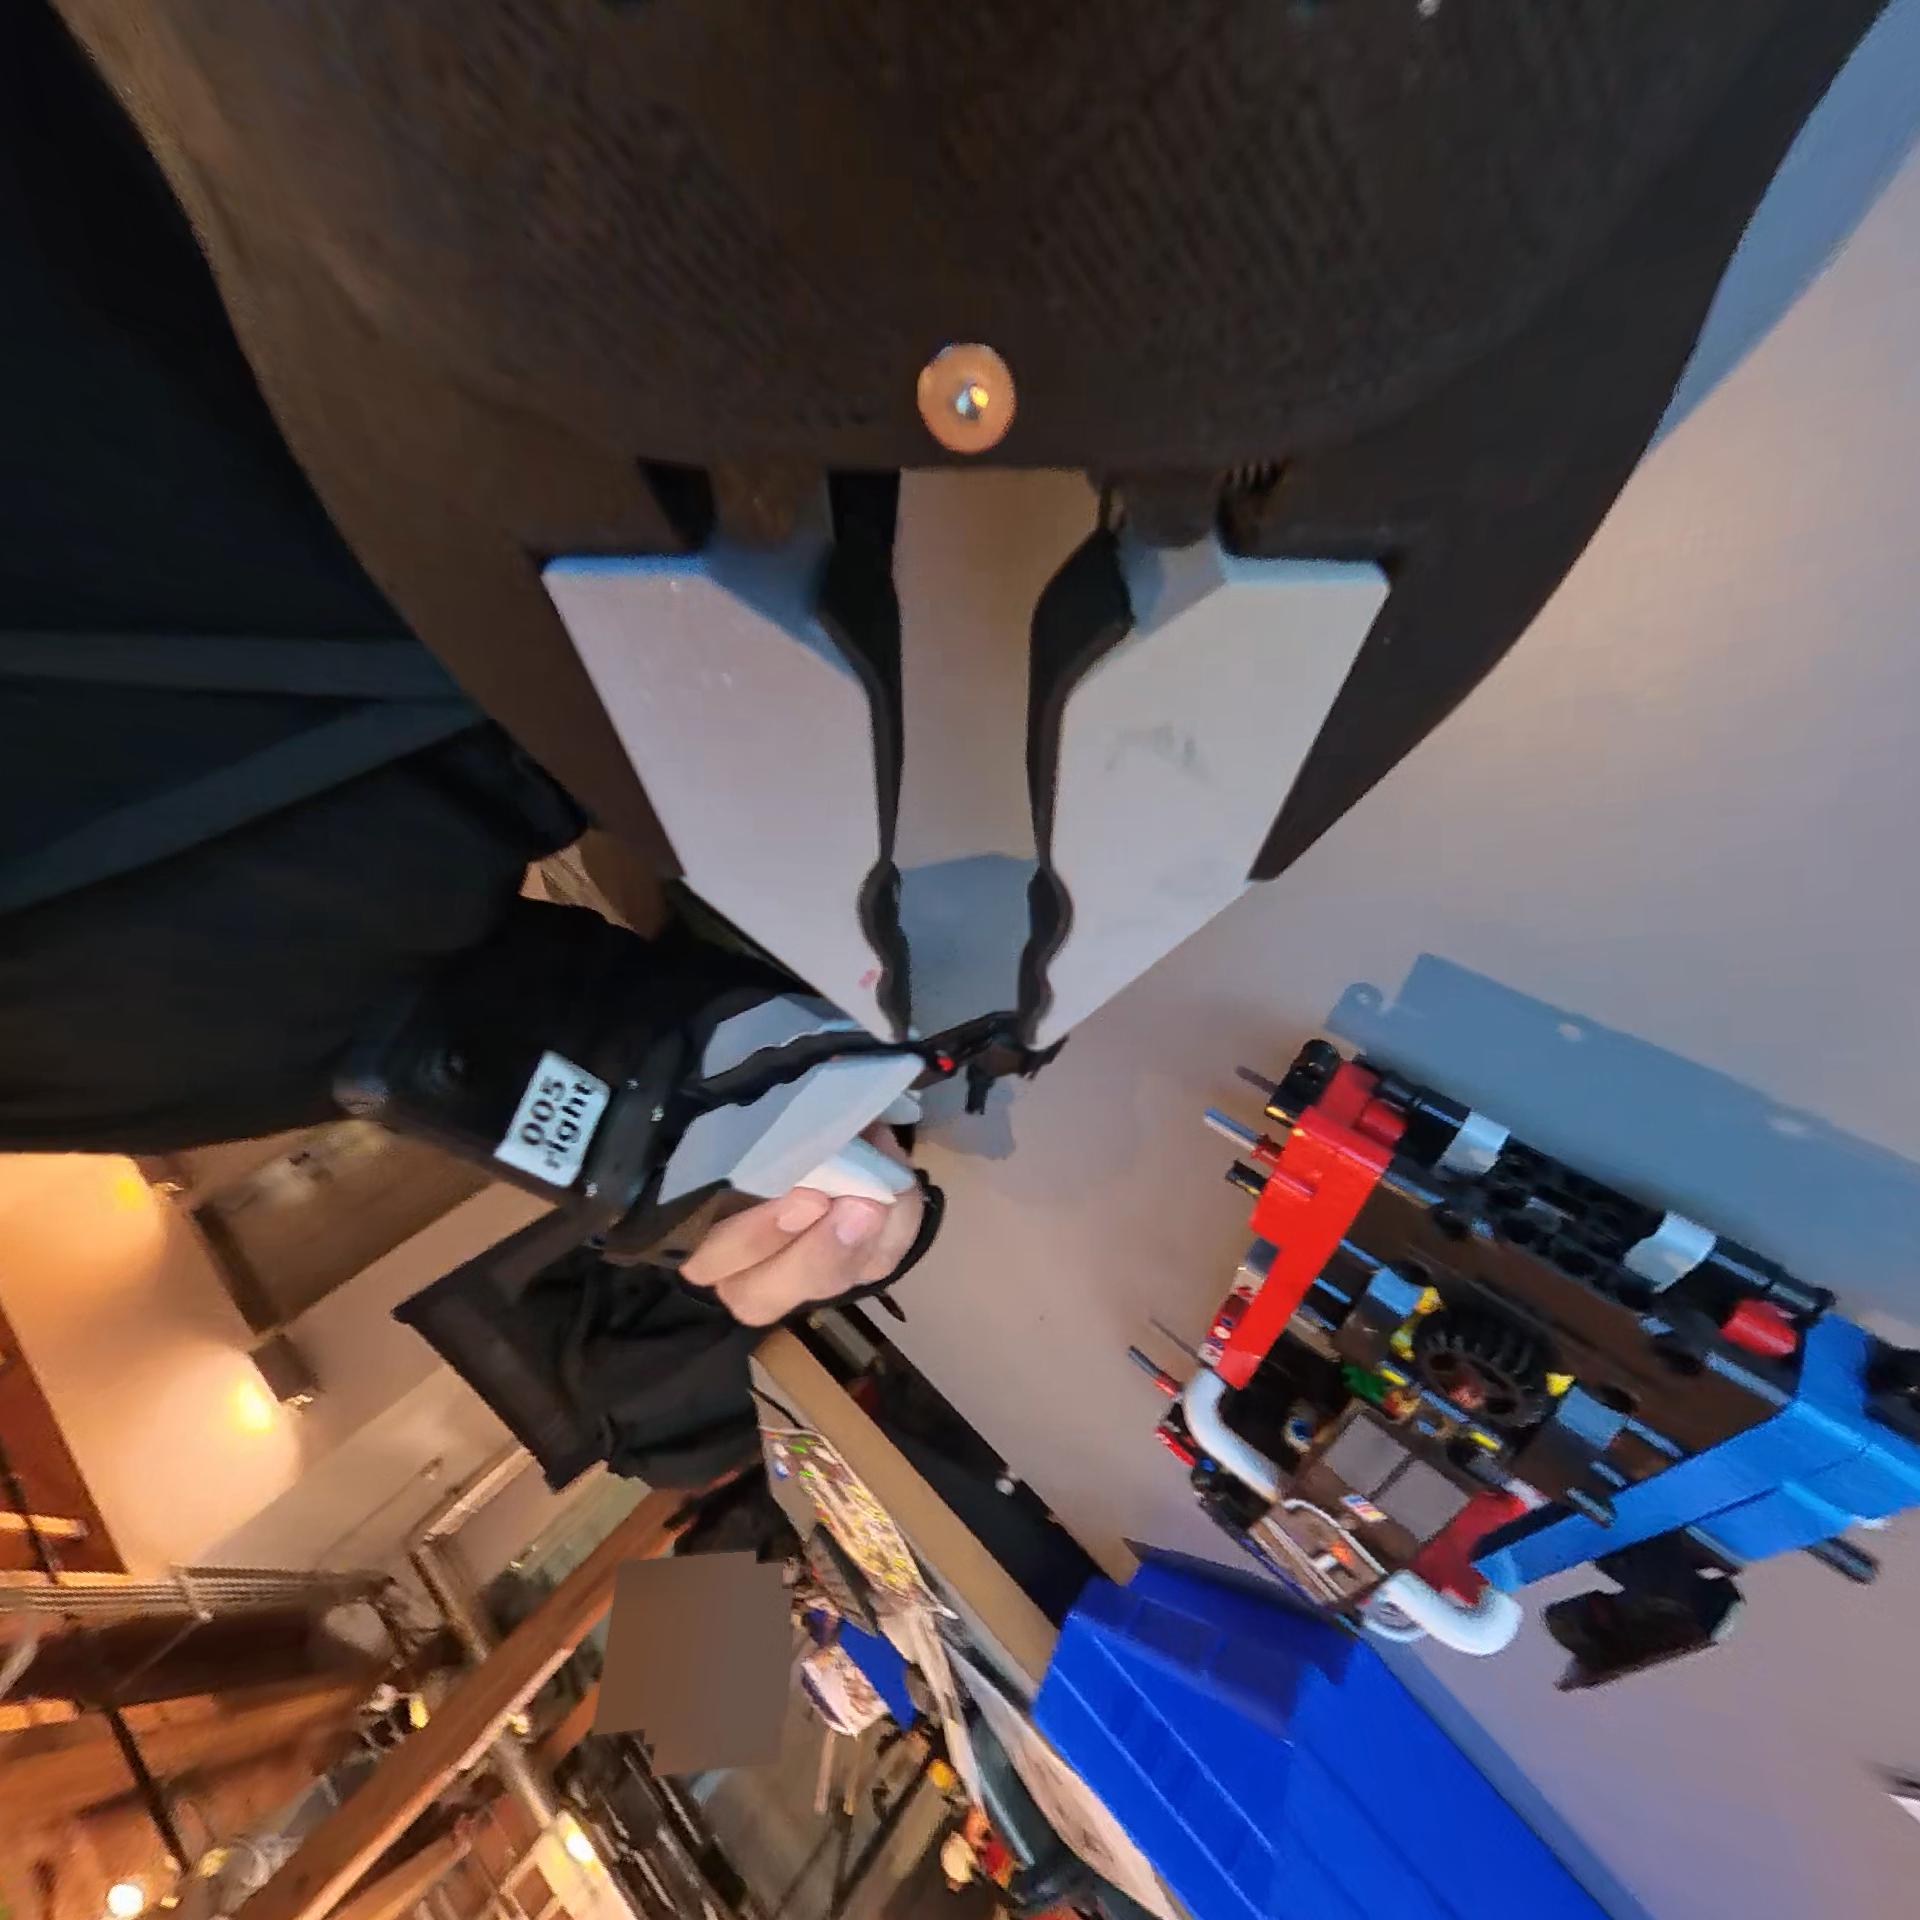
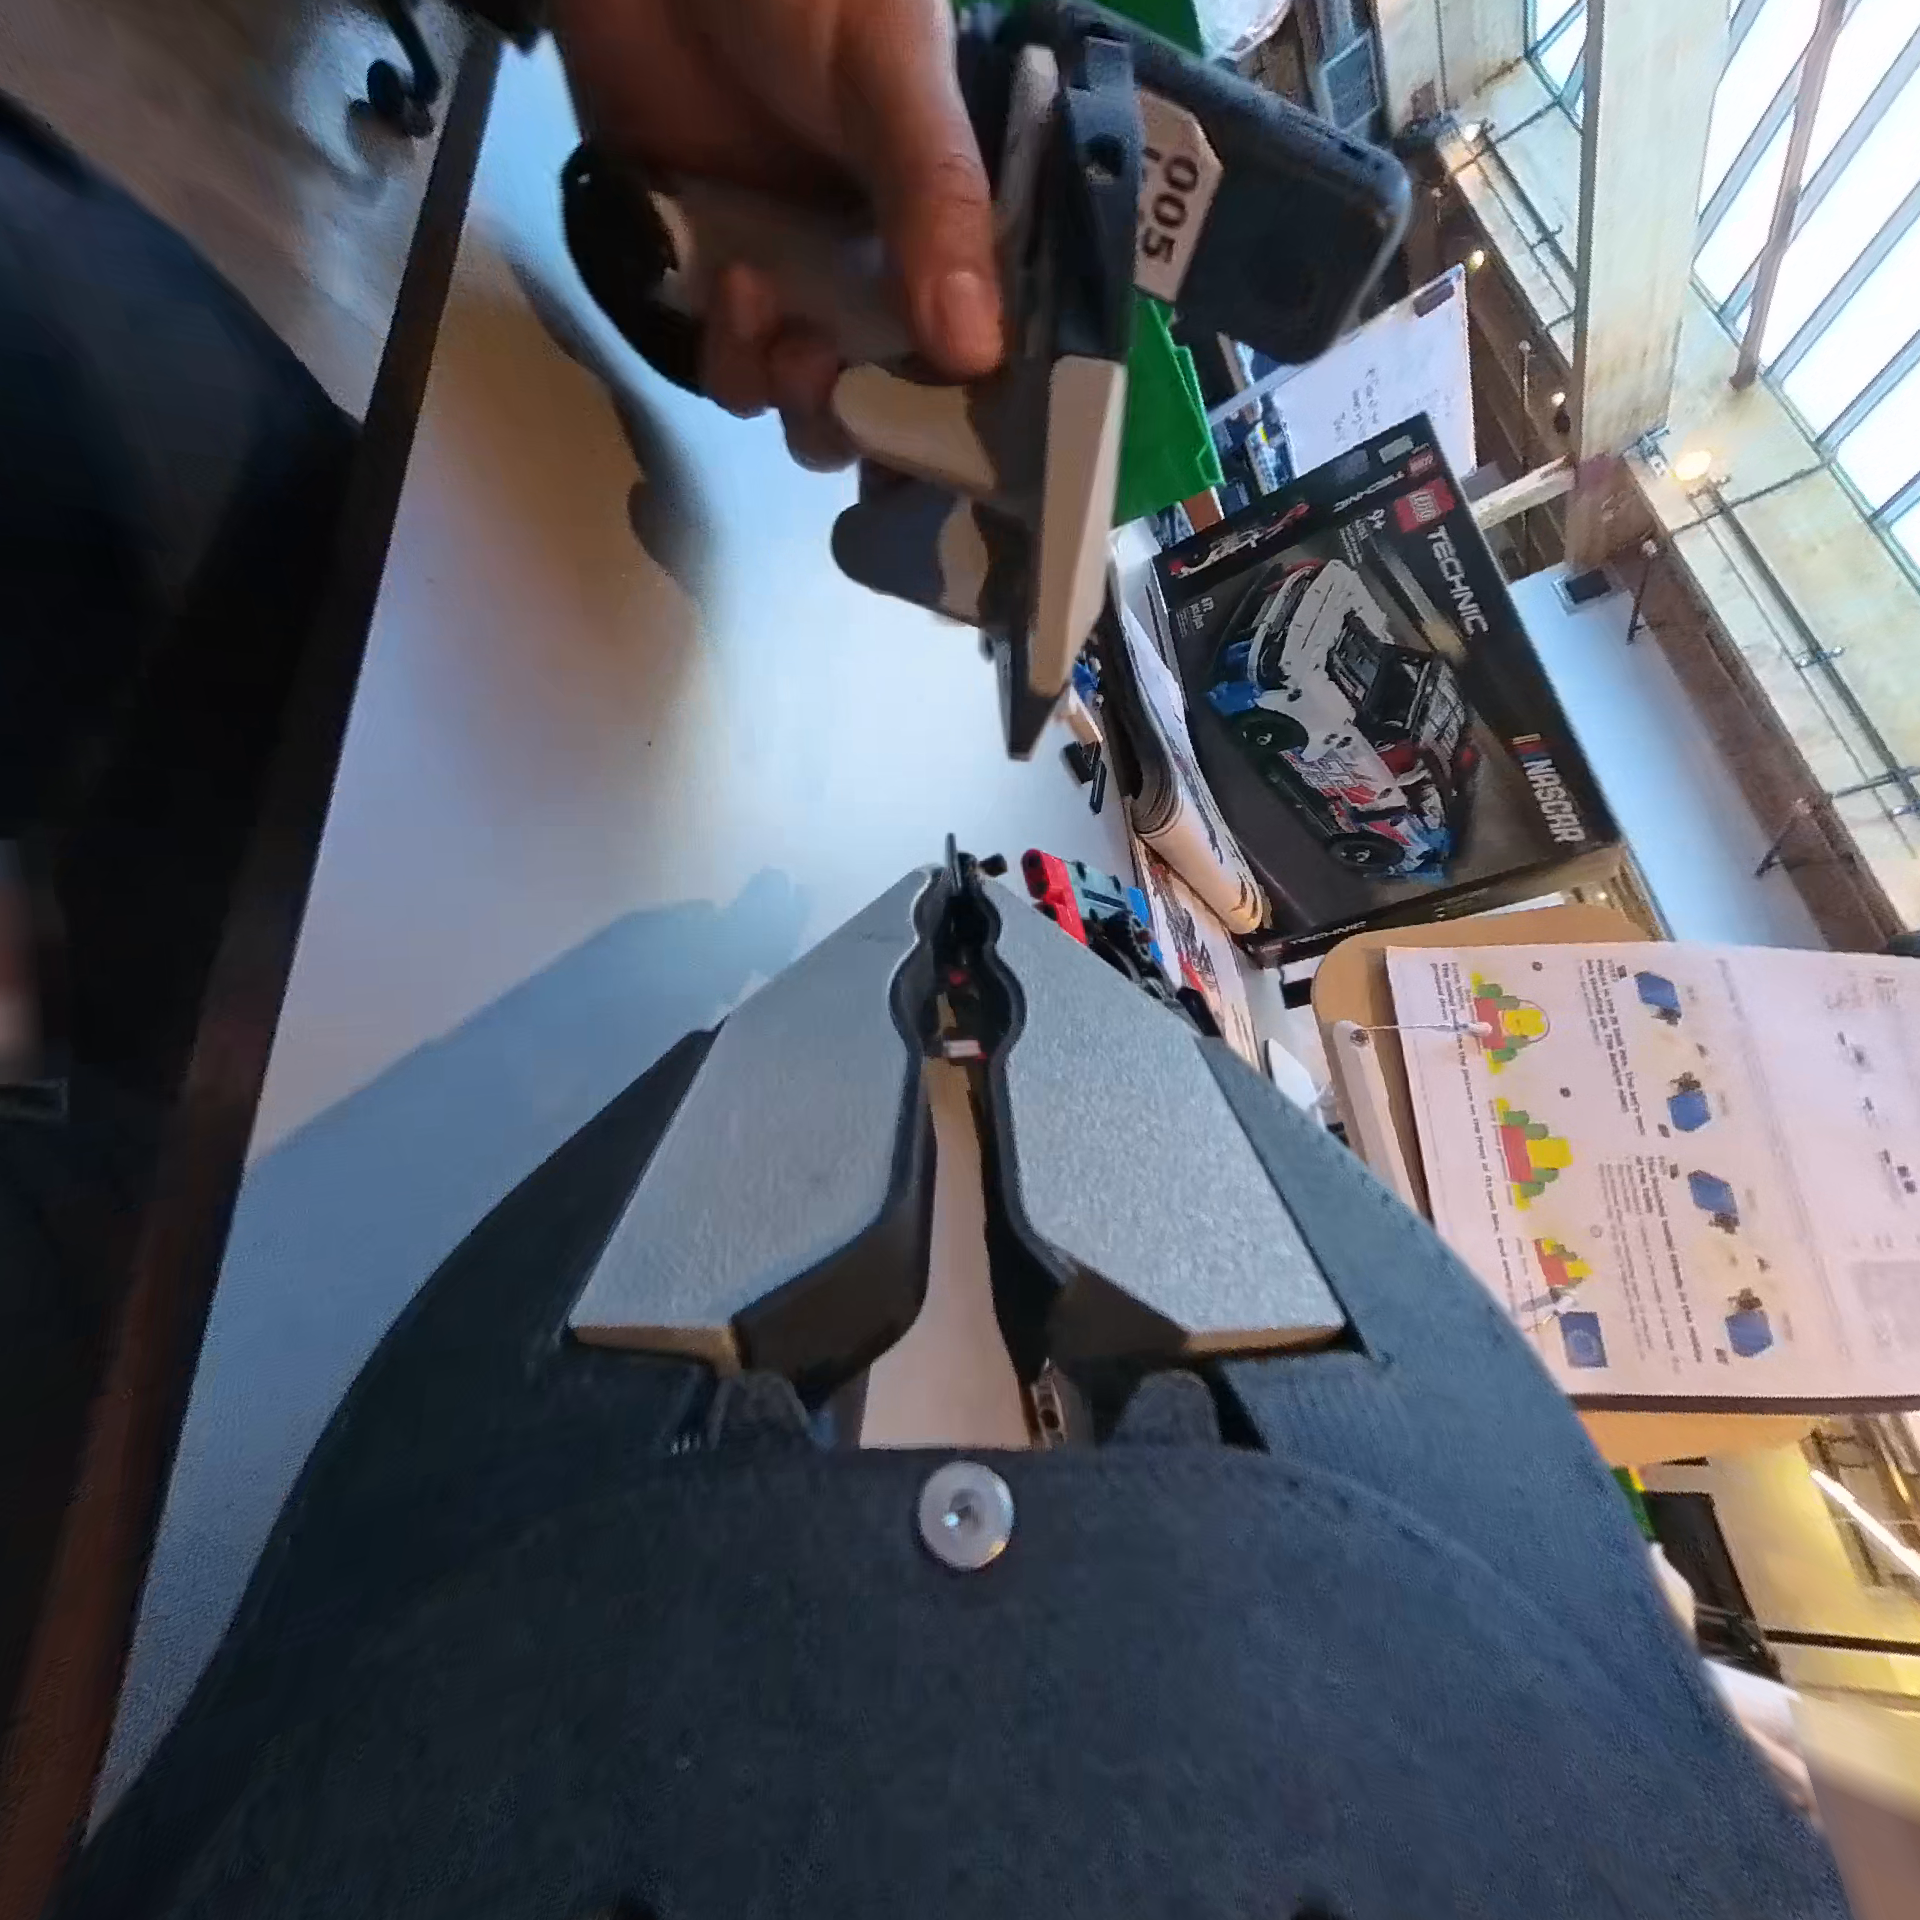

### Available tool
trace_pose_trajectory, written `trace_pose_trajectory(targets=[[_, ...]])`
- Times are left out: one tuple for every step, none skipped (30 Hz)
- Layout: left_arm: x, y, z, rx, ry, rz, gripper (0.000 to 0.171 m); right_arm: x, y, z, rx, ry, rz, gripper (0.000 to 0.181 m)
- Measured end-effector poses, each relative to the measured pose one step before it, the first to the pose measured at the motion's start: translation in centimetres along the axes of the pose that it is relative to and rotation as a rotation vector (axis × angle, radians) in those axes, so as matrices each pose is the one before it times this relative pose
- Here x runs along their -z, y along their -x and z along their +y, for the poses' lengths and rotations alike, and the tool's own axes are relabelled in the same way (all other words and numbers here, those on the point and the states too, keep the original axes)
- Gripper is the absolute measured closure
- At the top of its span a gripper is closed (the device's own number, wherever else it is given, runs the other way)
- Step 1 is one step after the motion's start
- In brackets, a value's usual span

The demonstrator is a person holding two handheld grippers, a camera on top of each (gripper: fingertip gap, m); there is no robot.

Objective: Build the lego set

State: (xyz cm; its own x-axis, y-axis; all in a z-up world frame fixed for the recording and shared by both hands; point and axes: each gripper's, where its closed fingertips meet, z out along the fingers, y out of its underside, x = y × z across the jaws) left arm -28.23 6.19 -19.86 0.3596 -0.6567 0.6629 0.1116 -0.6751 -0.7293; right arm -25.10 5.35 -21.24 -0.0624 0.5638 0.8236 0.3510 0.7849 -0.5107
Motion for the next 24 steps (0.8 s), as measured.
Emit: trace_pose_trajectory(targets=[[-0.119,-0.056,0.085,-0.0008,0.01928,0.0163,0.158,-0.073,0.168,-0.058,0.0074,-0.0024,-0.0036,0.181],[-0.222,0.261,0.174,-0.005,0.02208,-0.0031,0.158,-0.076,0.147,-0.041,0.0059,0.0011,-0.005,0.181],[-0.278,0.314,0.232,-0.0078,0.02244,-0.0051,0.158,-0.093,0.149,0.051,0.0065,0.0052,-0.0055,0.181],[-0.277,0.357,0.234,-0.0002,0.02153,-0.0072,0.159,-0.115,0.213,0.146,0.0069,0.0074,-0.0088,0.181],[-0.223,0.236,0.126,-0.0017,0.01624,-0.0035,0.159,-0.091,0.18,0.151,0.0072,0.0071,-0.0065,0.181],[-0.169,0.044,0.143,-0.0101,0.01454,0.0026,0.159,-0.008,0.031,0.006,0.0084,0.0007,0.0028,0.181],[-0.114,0.096,0.271,-0.0124,0.02111,-0.0029,0.159,0.076,-0.092,-0.212,0.0067,-0.0104,0.0085,0.181],[-0.061,0.082,0.323,-0.0173,0.02386,-0.0035,0.158,0.127,-0.115,-0.359,0.0008,-0.0193,0.0069,0.181],[-0.021,0.096,0.264,-0.0138,0.01866,-0.0031,0.154,0.117,-0.129,-0.358,-0.0035,-0.0213,0.0053,0.181],[0.034,0.0,0.07,-0.007,0.00796,0.0063,0.151,0.099,-0.134,-0.275,-0.0046,-0.0176,0.0047,0.181],[0.071,-0.209,-0.075,-0.0047,-0.00048,0.0212,0.151,0.075,-0.128,-0.177,-0.0055,-0.0131,0.0037,0.181],[0.048,-0.388,-0.14,-0.0023,-0.004,0.0315,0.152,0.042,-0.092,-0.122,-0.0043,-0.0085,0.003,0.181],[0.006,-0.374,-0.078,-0.0016,-0.00227,0.0297,0.155,0.037,-0.065,-0.079,-0.0003,-0.0054,0.0037,0.181],[-0.031,-0.185,0.046,-0.0002,0.00286,0.0159,0.157,0.036,-0.013,-0.084,0.0031,-0.0054,0.0018,0.181],[-0.069,-0.03,0.2,0.0007,0.00967,0.0061,0.158,0.021,0.067,-0.103,0.003,-0.006,-0.0019,0.181],[-0.033,0.006,0.159,0.0041,0.00592,0.0016,0.16,-0.011,0.083,-0.03,0.0024,-0.0024,-0.0029,0.181],[0.038,-0.057,0.033,0.0021,-0.00209,0.0039,0.165,-0.058,0.072,0.084,0.0031,0.0039,-0.0026,0.181],[0.159,-0.076,-0.09,-0.0026,-0.00812,0.004,0.171,-0.074,0.103,0.174,0.0028,0.0075,-0.0046,0.181],[0.218,0.104,-0.151,-0.001,-0.01044,-0.0066,0.171,-0.045,0.063,0.206,0.0019,0.008,-0.0045,0.181],[0.246,0.268,-0.046,-0.0032,-0.00098,-0.0172,0.171,-0.009,0.016,0.17,0.0015,0.0055,-0.0024,0.181],[0.244,0.401,0.118,-0.0099,0.00954,-0.027,0.171,0.037,-0.004,0.101,0.0,0.0011,-0.0018,0.181],[0.183,0.328,0.126,-0.0132,0.01094,-0.0245,0.171,0.068,-0.081,0.026,-0.0008,-0.0022,0.0021,0.181],[0.108,0.164,0.061,-0.0109,0.00644,-0.0137,0.169,0.076,-0.154,-0.029,0.0015,-0.0028,0.0074,0.181],[0.048,0.109,0.0,-0.0057,0.00228,-0.0083,0.164,0.064,-0.104,-0.051,0.0034,-0.0022,0.0054,0.181]])
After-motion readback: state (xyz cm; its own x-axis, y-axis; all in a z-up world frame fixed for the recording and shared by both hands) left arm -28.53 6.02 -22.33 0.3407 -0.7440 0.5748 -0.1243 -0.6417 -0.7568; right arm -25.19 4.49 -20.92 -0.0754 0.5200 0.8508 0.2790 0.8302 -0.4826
